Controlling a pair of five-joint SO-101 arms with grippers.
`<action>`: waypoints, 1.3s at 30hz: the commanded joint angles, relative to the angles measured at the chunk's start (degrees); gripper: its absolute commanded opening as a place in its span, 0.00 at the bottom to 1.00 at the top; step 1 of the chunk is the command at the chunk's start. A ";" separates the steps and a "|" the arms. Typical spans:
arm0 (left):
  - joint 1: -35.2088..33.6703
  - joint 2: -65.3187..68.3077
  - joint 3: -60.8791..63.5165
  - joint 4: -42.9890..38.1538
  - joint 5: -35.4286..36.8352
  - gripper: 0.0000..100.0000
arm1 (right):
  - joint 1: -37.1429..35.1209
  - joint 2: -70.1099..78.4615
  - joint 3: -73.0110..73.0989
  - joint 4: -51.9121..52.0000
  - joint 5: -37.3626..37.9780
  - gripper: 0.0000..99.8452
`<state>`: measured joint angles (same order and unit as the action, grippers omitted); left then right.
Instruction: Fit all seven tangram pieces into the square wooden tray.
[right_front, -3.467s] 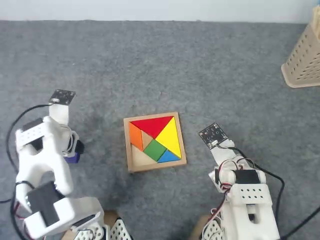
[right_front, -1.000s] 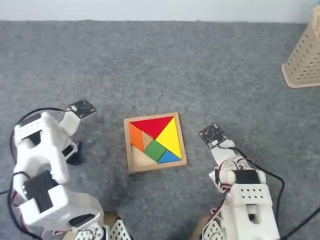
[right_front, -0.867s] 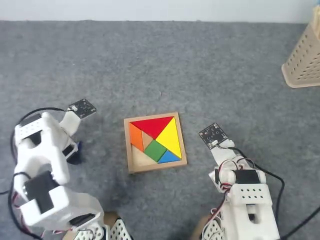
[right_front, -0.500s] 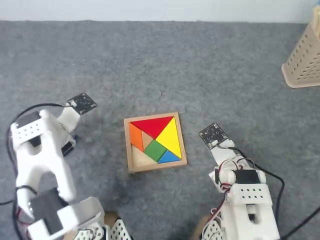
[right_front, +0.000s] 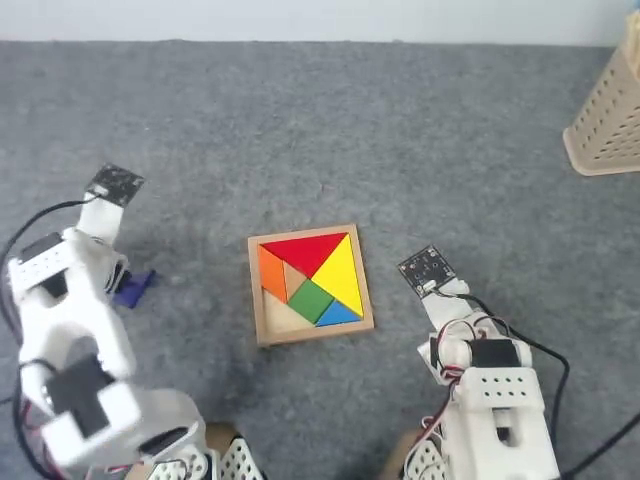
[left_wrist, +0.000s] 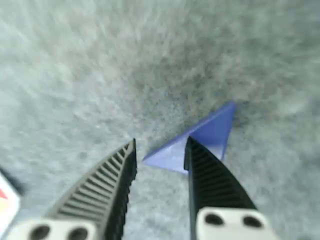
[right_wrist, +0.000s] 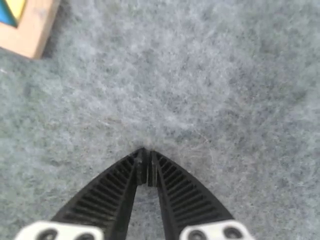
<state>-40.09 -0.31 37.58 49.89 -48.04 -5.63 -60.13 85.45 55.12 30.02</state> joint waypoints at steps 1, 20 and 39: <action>-0.62 5.63 -5.23 -1.49 2.11 0.15 | 0.84 -1.36 -0.26 -0.92 0.88 0.01; 4.31 -16.00 10.24 14.86 -5.80 0.11 | 0.66 -1.36 -0.26 -0.92 0.97 0.01; 11.25 -34.29 26.07 13.54 -5.54 0.17 | 0.75 -1.36 -0.26 -0.75 0.88 0.01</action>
<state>-28.48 -36.44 63.52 64.84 -51.03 -5.54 -60.13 85.45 55.12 30.02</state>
